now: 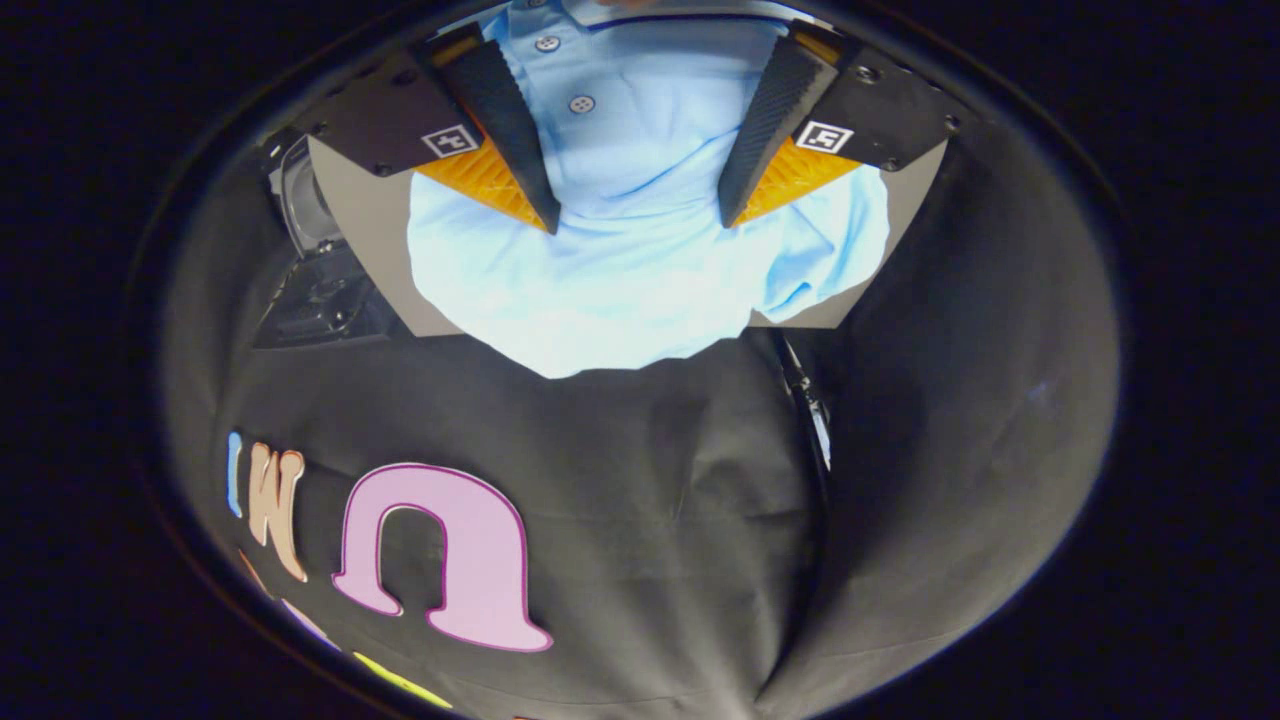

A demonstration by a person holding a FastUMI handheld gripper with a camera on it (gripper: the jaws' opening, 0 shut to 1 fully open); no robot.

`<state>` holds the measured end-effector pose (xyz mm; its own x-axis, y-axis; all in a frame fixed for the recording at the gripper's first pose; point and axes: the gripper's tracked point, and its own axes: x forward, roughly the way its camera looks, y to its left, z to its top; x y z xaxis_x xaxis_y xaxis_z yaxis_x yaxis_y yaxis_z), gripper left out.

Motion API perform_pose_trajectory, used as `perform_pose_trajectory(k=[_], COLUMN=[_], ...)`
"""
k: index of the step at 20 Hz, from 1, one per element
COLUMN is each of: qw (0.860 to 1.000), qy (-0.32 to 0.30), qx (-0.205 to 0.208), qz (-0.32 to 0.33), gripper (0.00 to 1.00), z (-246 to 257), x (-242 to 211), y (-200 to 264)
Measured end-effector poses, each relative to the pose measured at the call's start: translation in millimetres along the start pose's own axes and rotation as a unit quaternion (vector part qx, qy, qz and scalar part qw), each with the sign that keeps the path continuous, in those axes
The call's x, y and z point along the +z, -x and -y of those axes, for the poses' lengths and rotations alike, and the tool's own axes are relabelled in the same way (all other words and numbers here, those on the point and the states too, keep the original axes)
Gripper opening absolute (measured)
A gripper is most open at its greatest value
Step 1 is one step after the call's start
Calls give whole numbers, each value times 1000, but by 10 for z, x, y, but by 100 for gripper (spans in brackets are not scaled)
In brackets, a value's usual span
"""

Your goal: Put the clothes into the washing machine and then close the washing machine lid.

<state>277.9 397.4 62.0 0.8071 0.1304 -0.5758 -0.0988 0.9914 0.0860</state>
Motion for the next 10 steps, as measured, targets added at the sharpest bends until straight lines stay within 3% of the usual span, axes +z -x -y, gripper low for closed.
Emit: perform_pose_trajectory(k=[4, 9, 10], qw=[1000, 997, 997], qy=[12, 52, 56], qx=[-13, -52, -57], qz=[-2, -8, -12], gripper=[99, 40, 40], z=[37, 93, 101], x=[8, -40, -67], y=[26, 59, 63])
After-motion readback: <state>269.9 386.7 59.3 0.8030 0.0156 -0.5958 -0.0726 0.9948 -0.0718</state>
